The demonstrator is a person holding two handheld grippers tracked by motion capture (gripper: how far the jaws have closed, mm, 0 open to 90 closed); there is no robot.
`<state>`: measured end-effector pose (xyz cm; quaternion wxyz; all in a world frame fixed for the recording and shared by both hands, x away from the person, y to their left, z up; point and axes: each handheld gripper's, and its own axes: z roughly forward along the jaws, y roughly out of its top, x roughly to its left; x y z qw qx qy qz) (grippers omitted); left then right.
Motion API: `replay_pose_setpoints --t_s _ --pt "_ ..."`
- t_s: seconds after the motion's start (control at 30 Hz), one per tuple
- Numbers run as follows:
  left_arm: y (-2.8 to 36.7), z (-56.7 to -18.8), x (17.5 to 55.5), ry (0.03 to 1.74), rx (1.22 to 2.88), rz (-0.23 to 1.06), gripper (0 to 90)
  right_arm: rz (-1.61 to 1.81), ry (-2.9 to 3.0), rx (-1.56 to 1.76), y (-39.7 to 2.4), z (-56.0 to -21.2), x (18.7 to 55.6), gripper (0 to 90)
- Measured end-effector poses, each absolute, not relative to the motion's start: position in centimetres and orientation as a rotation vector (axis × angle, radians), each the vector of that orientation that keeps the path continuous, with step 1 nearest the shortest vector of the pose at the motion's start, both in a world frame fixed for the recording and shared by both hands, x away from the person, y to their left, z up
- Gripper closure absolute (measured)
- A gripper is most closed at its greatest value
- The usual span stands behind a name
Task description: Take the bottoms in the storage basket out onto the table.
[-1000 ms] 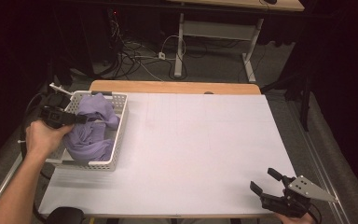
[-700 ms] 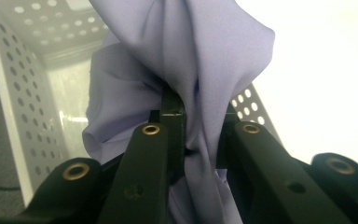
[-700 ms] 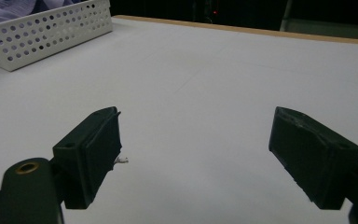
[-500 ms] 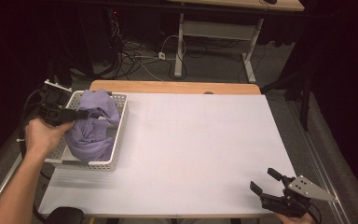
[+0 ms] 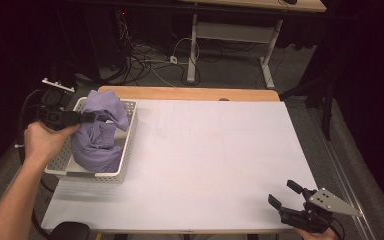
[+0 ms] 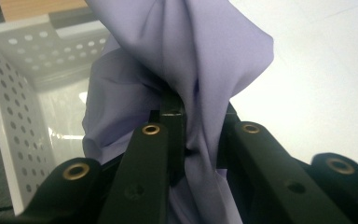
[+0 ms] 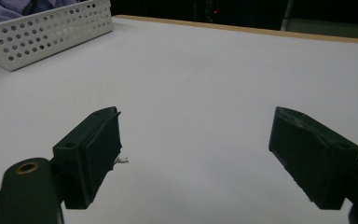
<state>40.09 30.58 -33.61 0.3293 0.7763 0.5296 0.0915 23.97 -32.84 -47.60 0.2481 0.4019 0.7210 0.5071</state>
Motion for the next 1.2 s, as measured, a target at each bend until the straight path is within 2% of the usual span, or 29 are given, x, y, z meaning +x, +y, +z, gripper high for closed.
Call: replay_pose_setpoints --t_s 0.9,1.2 --pt "28.7 -29.4 39.6 1.232 1.966 0.248 79.6 1.388 1.965 1.096 -32.9 -47.6 24.0 17.4" --pt "26.8 -27.7 39.9 1.175 1.989 0.250 79.6 1.389 1.966 1.094 -32.9 -47.6 24.0 17.4"
